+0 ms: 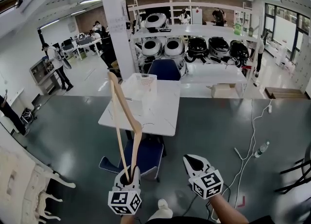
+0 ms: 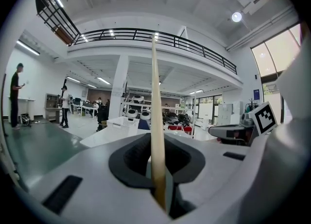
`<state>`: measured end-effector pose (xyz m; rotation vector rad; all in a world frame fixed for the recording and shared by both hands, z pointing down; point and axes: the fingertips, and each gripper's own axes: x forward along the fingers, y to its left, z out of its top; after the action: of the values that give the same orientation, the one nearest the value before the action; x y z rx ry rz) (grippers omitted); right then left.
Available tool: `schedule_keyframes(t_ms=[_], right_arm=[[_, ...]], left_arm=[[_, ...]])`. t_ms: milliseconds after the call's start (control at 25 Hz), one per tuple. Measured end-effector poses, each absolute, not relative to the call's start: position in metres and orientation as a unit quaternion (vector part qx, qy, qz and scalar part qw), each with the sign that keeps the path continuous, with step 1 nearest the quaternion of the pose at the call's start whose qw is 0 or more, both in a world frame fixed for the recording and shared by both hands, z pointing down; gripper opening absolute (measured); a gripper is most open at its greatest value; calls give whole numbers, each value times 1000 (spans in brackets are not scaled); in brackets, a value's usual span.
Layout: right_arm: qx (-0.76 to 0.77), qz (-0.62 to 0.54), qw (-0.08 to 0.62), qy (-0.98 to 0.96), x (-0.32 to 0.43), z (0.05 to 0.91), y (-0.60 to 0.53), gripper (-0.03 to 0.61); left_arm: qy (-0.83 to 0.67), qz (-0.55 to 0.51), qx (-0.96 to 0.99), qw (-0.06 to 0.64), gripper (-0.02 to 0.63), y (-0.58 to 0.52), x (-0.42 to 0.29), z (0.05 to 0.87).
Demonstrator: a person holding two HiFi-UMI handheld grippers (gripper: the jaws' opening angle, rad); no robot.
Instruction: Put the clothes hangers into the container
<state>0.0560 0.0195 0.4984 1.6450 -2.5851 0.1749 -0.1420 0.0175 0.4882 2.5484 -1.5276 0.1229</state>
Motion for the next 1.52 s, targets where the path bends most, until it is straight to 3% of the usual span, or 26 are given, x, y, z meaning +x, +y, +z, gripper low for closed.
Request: schedule_keyframes(t_ms=[840,1520], right_arm=[[550,54,40,-833,11,483,-94,18],[561,65,51,-824,-8,495,-131,18]], left_arm=[[-493,37,863,101,53,-108,-181,485],[-464,47,877,116,54,-147,-190,502]])
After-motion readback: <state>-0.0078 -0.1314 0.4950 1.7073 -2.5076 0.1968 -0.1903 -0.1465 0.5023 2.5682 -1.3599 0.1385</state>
